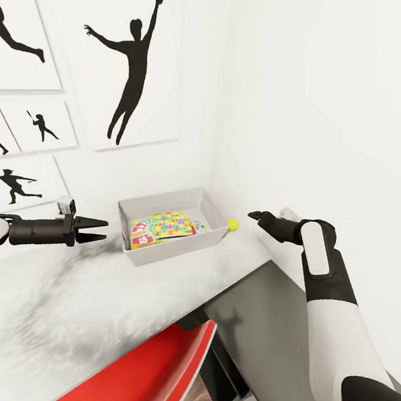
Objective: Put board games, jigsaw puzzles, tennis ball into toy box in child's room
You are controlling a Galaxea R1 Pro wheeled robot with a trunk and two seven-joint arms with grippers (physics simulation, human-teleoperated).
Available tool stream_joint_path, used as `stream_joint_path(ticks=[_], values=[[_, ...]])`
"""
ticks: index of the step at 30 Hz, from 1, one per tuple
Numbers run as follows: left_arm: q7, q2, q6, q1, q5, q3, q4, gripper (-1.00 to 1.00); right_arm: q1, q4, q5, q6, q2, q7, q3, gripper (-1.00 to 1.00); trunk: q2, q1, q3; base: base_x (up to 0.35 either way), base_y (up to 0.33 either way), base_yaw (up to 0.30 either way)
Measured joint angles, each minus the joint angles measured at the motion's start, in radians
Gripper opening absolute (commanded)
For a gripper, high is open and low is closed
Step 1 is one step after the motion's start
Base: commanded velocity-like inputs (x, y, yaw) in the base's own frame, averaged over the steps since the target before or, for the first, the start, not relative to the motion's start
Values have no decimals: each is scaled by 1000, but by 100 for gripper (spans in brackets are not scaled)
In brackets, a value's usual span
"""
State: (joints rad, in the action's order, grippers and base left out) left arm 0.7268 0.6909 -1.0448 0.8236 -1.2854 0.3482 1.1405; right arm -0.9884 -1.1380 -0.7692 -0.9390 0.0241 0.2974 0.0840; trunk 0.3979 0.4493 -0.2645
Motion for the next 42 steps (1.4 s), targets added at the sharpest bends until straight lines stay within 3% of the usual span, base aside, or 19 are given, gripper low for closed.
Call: stream_joint_path(ticks=[42], values=[[1,0,0,0,-2,3,0,100,0,-3,-1,-1,-1,0,0,100,0,0,0,17,4,0]])
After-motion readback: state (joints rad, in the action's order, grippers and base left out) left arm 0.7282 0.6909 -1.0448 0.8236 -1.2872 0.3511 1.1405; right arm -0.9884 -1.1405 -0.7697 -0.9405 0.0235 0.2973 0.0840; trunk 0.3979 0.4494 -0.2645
